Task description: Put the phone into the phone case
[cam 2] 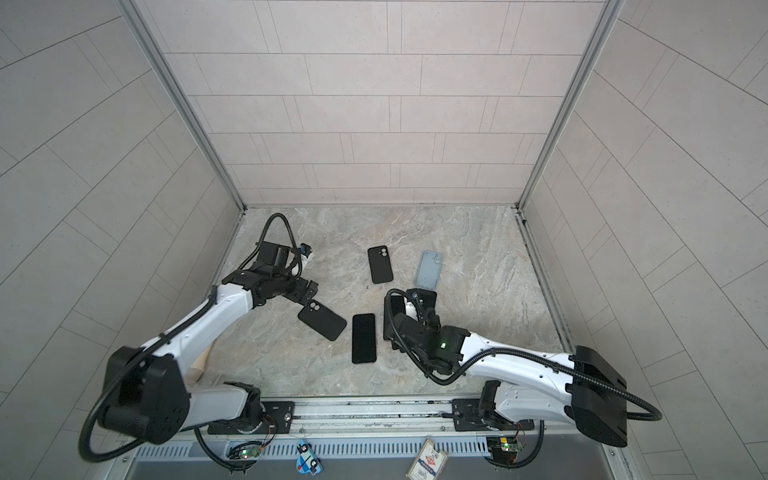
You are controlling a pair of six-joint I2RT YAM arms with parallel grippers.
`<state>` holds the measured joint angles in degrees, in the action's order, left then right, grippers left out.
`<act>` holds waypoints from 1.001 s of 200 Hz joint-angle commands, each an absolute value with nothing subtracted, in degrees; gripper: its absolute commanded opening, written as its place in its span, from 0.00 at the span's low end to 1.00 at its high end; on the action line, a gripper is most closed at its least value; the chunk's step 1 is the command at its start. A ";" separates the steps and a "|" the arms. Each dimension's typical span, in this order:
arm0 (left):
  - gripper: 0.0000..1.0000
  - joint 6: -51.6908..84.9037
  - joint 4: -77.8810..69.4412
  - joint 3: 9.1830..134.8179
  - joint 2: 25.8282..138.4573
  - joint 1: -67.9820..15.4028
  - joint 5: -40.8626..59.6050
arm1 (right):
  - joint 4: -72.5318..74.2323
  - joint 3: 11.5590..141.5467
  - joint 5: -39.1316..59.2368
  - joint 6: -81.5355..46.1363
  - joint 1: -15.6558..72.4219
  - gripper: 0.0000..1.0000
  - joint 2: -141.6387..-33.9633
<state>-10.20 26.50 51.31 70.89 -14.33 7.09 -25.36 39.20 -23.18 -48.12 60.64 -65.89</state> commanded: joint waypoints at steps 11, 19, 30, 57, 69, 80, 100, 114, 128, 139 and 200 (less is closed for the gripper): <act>1.00 9.98 31.11 52.65 57.06 -15.10 -1.25 | -28.85 45.35 -21.57 -47.32 60.74 1.00 -74.26; 1.00 12.24 34.43 52.84 53.80 -15.12 2.27 | -29.73 47.47 -21.28 -46.87 60.89 1.00 -77.22; 1.00 16.89 36.67 51.50 48.98 -15.31 6.93 | -30.17 49.89 -20.65 -46.76 61.30 1.00 -80.81; 1.00 22.18 38.83 48.20 35.53 -15.69 14.32 | -30.91 56.18 -17.32 -46.60 63.37 1.00 -88.28; 1.00 22.36 41.25 48.14 31.03 -15.69 13.06 | -31.80 58.17 -15.40 -48.25 63.63 1.00 -91.37; 1.00 22.41 42.85 48.06 27.43 -15.75 11.42 | -31.01 58.72 -12.50 -49.56 63.59 1.00 -93.35; 1.00 21.80 43.19 47.47 23.13 -15.73 9.23 | -28.92 59.47 -7.98 -51.10 63.63 1.00 -96.27; 1.00 22.57 42.47 47.22 21.74 -15.67 7.67 | -28.94 60.23 -6.48 -52.51 63.68 1.00 -98.30; 1.00 21.95 42.53 47.45 21.71 -15.60 9.17 | -28.30 61.00 -4.37 -52.90 63.76 1.00 -100.12; 1.00 21.95 42.87 47.64 22.16 -15.63 9.97 | -27.89 61.16 -3.17 -53.79 63.94 1.00 -101.10; 1.00 22.41 43.15 47.89 22.07 -15.42 9.59 | -28.74 62.31 -2.64 -56.17 64.78 1.00 -102.17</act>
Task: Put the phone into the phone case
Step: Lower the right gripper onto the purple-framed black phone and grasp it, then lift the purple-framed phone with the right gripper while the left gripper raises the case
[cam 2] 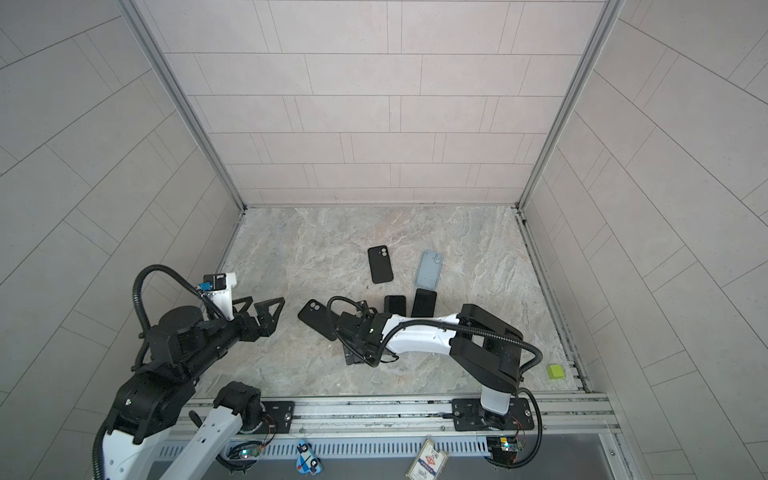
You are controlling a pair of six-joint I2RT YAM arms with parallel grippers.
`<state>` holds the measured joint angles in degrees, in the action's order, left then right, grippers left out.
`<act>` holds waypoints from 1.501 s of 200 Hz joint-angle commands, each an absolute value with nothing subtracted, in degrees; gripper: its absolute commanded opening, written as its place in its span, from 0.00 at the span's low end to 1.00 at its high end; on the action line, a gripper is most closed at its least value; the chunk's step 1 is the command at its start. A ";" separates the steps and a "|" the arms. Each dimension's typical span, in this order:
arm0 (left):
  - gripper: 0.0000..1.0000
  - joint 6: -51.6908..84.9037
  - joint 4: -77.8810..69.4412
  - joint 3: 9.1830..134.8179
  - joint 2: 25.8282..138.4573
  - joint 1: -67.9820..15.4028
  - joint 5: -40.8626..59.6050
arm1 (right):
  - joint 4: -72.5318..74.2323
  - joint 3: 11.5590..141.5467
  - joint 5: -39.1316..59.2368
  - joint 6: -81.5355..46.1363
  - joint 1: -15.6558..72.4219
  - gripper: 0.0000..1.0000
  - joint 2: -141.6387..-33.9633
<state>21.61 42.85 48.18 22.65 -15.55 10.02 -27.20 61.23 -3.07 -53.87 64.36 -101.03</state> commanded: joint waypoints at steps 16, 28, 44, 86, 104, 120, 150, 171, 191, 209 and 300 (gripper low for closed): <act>1.00 22.46 43.15 47.78 21.53 -15.32 9.25 | -28.92 62.40 -2.31 -56.88 64.98 1.00 -102.81; 1.00 22.43 43.15 47.68 21.32 -15.29 8.89 | -29.36 62.81 -1.94 -57.51 65.07 0.99 -103.84; 1.00 22.52 43.15 47.51 21.47 -15.33 8.67 | -31.56 64.39 -1.85 -58.30 65.21 0.98 -106.02; 1.00 22.63 43.15 47.50 21.46 -15.29 8.67 | -39.78 68.87 -4.21 -61.35 66.55 0.93 -110.64; 1.00 22.51 43.15 47.51 21.10 -15.29 8.64 | -42.35 70.15 -5.34 -62.28 67.44 0.93 -111.51; 1.00 22.50 43.15 47.47 21.14 -15.34 8.67 | -43.61 70.98 -6.08 -62.55 67.98 0.91 -111.98; 1.00 22.50 43.07 47.34 21.81 -15.25 8.57 | -42.33 70.39 -6.94 -62.40 68.55 0.73 -110.85; 1.00 22.50 42.72 47.04 22.54 -15.21 9.04 | -40.60 68.90 -7.75 -61.97 68.55 0.60 -108.40; 1.00 22.15 42.62 47.17 23.64 -15.21 9.49 | -39.94 68.13 -9.29 -60.82 68.53 0.59 -105.40; 1.00 19.80 43.52 48.18 24.29 -15.21 9.29 | -39.27 67.44 -10.75 -58.27 68.55 0.59 -101.67; 0.75 41.22 8.76 35.75 45.86 -15.72 40.80 | -39.36 60.40 -14.80 -43.10 68.20 0.56 -79.09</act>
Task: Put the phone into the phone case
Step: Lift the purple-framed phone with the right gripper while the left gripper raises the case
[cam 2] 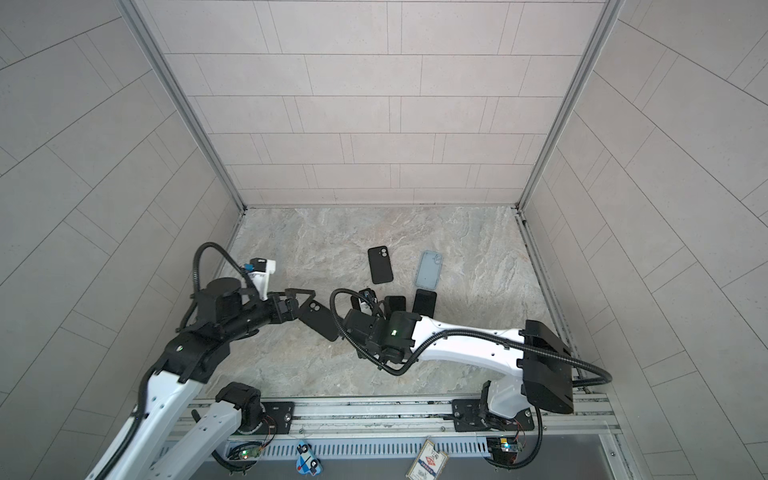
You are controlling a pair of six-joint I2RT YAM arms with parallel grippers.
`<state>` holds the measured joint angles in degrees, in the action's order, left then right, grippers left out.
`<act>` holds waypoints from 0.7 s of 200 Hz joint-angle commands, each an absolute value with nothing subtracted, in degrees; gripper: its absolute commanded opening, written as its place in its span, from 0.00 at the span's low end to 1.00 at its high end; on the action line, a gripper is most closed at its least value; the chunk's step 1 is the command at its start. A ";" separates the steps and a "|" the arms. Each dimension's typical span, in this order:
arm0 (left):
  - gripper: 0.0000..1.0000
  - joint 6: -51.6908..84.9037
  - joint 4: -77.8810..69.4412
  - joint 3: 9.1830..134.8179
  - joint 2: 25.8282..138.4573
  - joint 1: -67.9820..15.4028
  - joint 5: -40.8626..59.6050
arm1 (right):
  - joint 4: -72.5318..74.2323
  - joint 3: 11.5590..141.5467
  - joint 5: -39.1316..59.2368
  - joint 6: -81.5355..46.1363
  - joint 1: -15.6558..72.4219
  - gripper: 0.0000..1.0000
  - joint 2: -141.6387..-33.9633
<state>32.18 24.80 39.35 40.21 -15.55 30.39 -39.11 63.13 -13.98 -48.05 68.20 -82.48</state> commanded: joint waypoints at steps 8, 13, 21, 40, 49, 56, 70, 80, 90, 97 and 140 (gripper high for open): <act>0.68 44.20 5.63 35.21 47.74 -15.73 41.48 | -38.28 59.07 -13.07 -42.73 68.07 0.55 -77.41; 0.64 45.07 3.94 34.90 48.71 -15.82 41.82 | -37.53 58.25 -11.76 -42.72 68.11 0.55 -76.46; 0.60 46.39 1.63 34.51 50.15 -15.94 42.69 | -36.03 56.96 -9.72 -42.67 68.12 0.55 -74.98; 0.56 46.36 0.17 34.03 52.31 -16.61 43.77 | -33.25 54.59 -6.74 -43.34 68.12 0.54 -71.80; 0.56 46.10 0.18 33.64 53.06 -17.18 44.01 | -32.50 53.91 -6.25 -43.86 68.07 0.54 -70.45; 0.55 46.06 0.09 33.33 53.57 -17.76 44.28 | -32.10 53.61 -6.13 -44.17 68.12 0.54 -69.60; 0.54 46.14 -0.27 32.56 54.22 -19.59 44.26 | -32.08 53.60 -6.11 -44.27 68.12 0.54 -68.91; 0.54 46.36 -0.69 31.98 54.51 -21.42 43.68 | -32.25 53.88 -5.77 -44.17 68.05 0.54 -68.87; 0.54 46.65 -1.00 31.57 54.66 -23.36 42.89 | -32.13 54.18 -5.17 -43.74 67.96 0.54 -69.14; 0.54 46.95 -1.44 31.32 54.81 -24.61 42.28 | -31.99 54.55 -4.67 -43.45 67.86 0.53 -69.40; 0.44 51.88 -8.13 29.54 56.54 -27.14 43.04 | -32.08 57.30 -2.53 -42.44 67.76 0.51 -71.44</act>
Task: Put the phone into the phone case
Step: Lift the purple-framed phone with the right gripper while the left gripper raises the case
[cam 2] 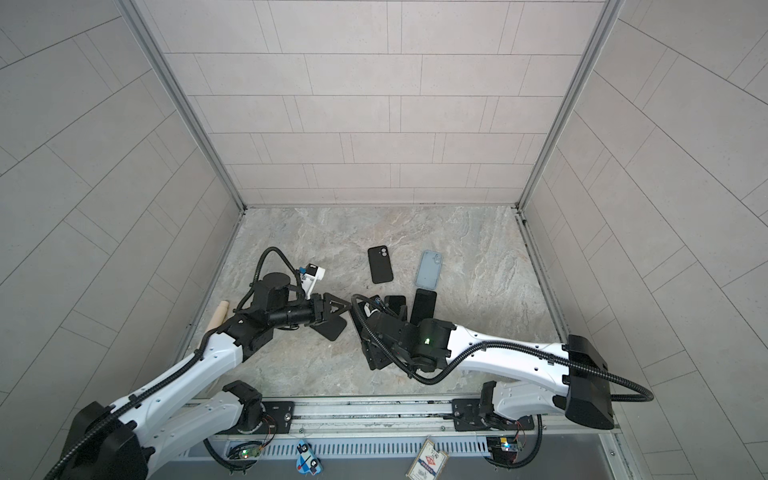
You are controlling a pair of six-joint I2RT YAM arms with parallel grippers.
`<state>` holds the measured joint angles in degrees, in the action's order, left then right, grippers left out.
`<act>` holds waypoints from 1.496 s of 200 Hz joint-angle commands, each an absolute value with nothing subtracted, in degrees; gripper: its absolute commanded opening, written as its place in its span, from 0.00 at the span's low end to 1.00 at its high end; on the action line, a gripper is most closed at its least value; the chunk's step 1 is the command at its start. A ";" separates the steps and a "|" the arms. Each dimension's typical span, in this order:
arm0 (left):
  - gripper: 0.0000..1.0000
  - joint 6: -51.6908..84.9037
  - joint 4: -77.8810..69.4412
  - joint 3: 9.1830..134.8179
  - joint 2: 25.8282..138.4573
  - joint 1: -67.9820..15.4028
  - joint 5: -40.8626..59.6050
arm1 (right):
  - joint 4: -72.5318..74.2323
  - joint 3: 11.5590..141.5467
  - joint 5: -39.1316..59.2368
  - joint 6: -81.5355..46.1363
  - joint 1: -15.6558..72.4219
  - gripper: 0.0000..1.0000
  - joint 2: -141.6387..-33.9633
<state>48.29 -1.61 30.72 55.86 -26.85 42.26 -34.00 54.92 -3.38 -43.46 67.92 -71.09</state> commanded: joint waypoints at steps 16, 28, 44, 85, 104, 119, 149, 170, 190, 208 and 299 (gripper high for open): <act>0.37 52.79 -9.67 29.53 57.53 -27.24 44.23 | -32.08 57.65 -1.81 -41.97 67.76 0.50 -71.40; 0.34 53.47 -10.57 29.53 58.51 -27.33 45.24 | -32.17 57.84 -1.18 -41.30 67.74 0.50 -71.37; 0.34 53.87 -11.36 29.94 59.81 -27.42 47.09 | -33.85 58.73 -1.01 -39.79 67.76 0.50 -71.39; 0.23 53.80 -11.42 30.94 60.93 -27.60 50.45 | -39.98 60.57 -4.90 -37.23 67.76 0.50 -70.50; 0.21 53.79 -11.34 30.68 60.50 -27.77 51.14 | -41.63 61.42 -6.10 -36.36 67.72 0.50 -69.74; 0.14 53.79 -11.43 30.41 60.44 -27.95 51.56 | -42.15 61.76 -6.68 -35.78 67.76 0.50 -69.35; 0.00 54.01 -11.95 30.23 60.47 -28.30 53.25 | -43.11 62.14 -8.88 -35.46 67.76 0.51 -69.17; 0.00 54.06 -11.91 30.32 59.41 -28.35 52.94 | -43.16 62.22 -9.85 -35.68 67.76 0.70 -68.84; 0.00 54.14 -11.20 30.49 57.62 -28.30 50.73 | -44.15 62.58 -11.62 -36.95 67.72 0.87 -67.63; 0.00 53.71 -9.42 31.15 55.81 -28.16 47.09 | -43.52 61.78 -13.07 -37.53 67.64 0.91 -64.24; 0.00 64.75 -25.44 31.88 51.06 -27.42 33.27 | -24.46 41.38 -2.48 -55.58 54.01 0.82 -34.19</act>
<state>58.65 -14.35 30.39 52.05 -27.75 35.88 -28.67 43.13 -14.94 -47.09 63.33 -34.83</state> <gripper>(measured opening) 0.068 0.914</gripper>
